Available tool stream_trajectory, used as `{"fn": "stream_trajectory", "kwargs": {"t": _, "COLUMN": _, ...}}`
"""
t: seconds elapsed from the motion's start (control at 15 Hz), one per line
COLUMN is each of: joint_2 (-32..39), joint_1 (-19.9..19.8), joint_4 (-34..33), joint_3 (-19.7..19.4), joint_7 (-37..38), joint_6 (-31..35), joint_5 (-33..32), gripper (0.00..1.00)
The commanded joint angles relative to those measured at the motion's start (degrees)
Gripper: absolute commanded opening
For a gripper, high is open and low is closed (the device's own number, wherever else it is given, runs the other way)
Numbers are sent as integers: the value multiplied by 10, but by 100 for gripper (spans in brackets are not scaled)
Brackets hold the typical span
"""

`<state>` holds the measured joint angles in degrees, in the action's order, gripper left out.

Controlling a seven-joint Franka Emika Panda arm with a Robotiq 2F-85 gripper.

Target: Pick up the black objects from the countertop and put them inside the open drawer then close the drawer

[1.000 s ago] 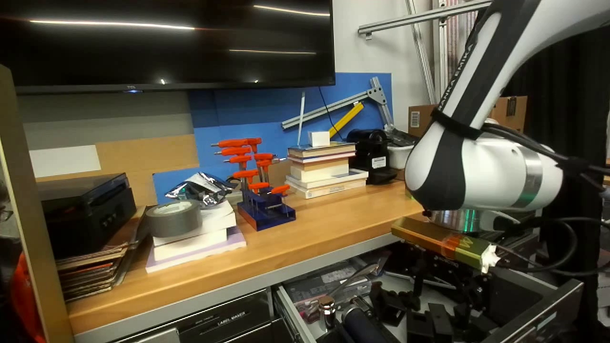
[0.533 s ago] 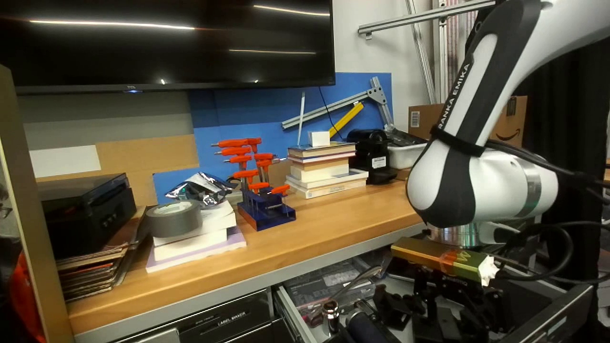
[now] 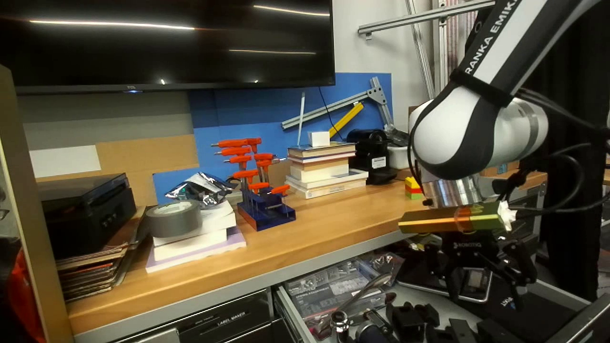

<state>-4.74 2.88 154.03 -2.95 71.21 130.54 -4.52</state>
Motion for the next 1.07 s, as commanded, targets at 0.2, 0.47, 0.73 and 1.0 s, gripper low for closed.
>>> {"fn": "stream_trajectory", "kwargs": {"t": 0.2, "joint_2": -44, "joint_1": -17, "joint_4": 0, "joint_3": 21, "joint_7": -2, "joint_6": -126, "joint_5": 86, "gripper": 100}}
{"fn": "stream_trajectory", "kwargs": {"t": 0.47, "joint_2": -53, "joint_1": -17, "joint_4": 46, "joint_3": 23, "joint_7": -15, "joint_6": -83, "joint_5": 155, "gripper": 100}}
{"fn": "stream_trajectory", "kwargs": {"t": 0.73, "joint_2": -8, "joint_1": -15, "joint_4": 49, "joint_3": 22, "joint_7": -35, "joint_6": 0, "joint_5": 229, "gripper": 100}}
{"fn": "stream_trajectory", "kwargs": {"t": 1.0, "joint_2": 31, "joint_1": -11, "joint_4": 46, "joint_3": 24, "joint_7": -62, "joint_6": 85, "joint_5": 286, "gripper": 100}}
